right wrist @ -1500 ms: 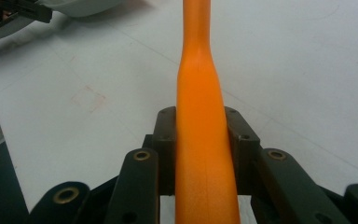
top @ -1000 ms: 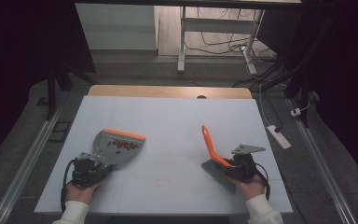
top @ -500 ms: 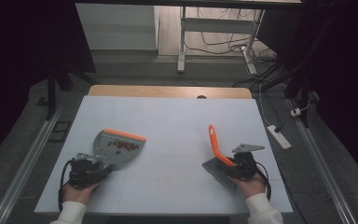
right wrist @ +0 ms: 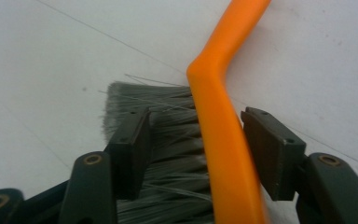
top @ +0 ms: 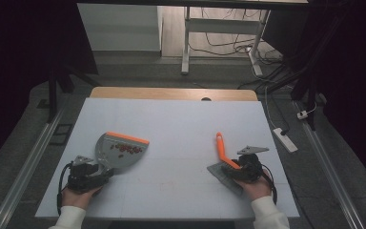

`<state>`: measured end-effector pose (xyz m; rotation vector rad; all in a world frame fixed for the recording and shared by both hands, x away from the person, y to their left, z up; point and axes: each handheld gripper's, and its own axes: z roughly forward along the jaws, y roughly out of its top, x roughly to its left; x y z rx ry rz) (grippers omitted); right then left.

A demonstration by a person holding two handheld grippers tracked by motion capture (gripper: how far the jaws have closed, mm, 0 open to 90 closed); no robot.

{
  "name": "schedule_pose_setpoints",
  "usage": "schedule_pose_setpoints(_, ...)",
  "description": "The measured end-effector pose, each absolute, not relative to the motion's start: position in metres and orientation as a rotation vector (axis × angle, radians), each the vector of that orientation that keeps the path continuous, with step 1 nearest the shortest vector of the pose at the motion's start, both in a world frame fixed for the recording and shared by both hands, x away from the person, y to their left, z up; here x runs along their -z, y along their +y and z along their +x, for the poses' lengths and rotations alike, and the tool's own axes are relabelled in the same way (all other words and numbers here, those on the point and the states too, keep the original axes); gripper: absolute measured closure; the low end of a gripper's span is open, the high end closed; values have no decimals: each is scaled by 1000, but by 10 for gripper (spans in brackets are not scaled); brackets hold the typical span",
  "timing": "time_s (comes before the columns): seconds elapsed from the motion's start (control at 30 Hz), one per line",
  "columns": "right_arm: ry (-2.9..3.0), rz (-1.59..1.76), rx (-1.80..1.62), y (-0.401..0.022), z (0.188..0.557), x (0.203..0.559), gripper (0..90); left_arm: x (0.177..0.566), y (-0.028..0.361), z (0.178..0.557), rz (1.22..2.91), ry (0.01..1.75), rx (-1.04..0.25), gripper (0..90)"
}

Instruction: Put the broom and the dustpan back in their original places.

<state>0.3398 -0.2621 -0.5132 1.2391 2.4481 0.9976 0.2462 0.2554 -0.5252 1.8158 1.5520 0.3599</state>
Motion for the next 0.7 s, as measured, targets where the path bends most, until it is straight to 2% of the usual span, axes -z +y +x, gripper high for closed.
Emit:
schedule_pose_setpoints(0.4, 2407, 1181, -993, -262, 338, 511, 382, 514, 265, 243, 1844, 1441, -374, 316)
schedule_pose_setpoints(0.7, 2333, 1106, -1017, -263, 332, 500, 384, 505, 254, 248, 1928, 1313, -369, 317)
